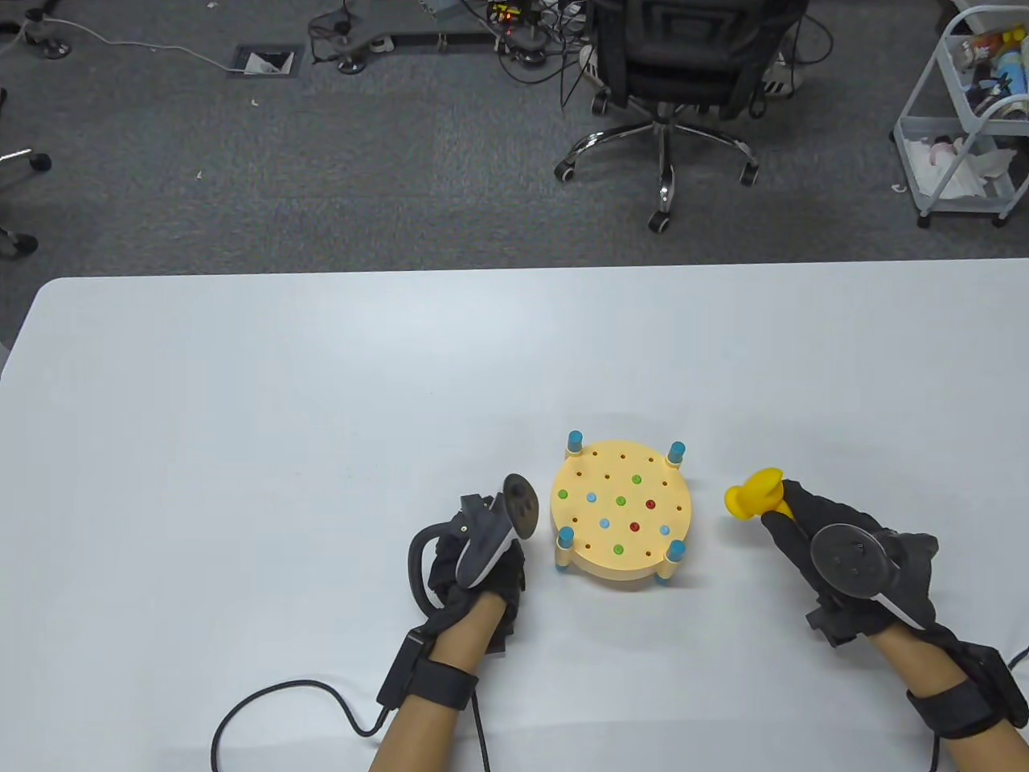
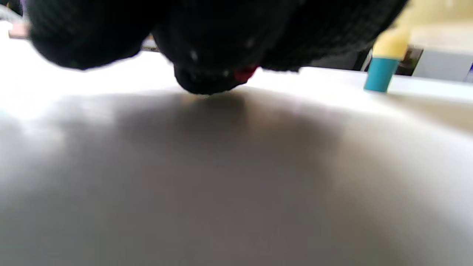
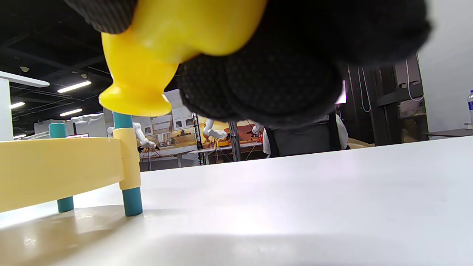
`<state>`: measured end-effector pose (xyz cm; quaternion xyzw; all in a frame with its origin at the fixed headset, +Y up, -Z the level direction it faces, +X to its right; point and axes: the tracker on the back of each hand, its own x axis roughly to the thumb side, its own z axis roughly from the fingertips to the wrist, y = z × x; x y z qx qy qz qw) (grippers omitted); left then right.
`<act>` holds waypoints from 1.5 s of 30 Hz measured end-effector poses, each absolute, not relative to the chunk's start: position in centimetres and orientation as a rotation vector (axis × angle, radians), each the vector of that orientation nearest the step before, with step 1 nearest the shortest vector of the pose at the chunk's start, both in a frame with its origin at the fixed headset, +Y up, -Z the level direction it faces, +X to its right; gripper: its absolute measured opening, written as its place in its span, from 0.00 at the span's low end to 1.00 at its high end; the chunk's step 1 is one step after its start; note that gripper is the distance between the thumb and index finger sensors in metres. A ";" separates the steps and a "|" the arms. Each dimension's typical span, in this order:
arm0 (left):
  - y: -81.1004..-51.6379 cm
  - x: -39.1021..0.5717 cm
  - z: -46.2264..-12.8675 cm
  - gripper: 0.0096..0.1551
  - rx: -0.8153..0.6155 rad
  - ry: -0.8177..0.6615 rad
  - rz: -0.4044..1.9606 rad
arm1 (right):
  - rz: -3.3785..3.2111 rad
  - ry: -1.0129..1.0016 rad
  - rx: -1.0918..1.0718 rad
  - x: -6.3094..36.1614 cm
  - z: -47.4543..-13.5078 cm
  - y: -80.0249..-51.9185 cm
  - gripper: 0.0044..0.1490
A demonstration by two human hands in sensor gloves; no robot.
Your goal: Hammer toy nails into tap bench
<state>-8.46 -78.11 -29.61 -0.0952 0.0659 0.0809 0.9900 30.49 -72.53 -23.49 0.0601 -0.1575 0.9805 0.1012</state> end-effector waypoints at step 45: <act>-68.0 7.5 -33.2 0.23 -0.120 -0.109 -0.202 | 2.894 -0.367 0.259 29.8 -23.7 -73.2 0.44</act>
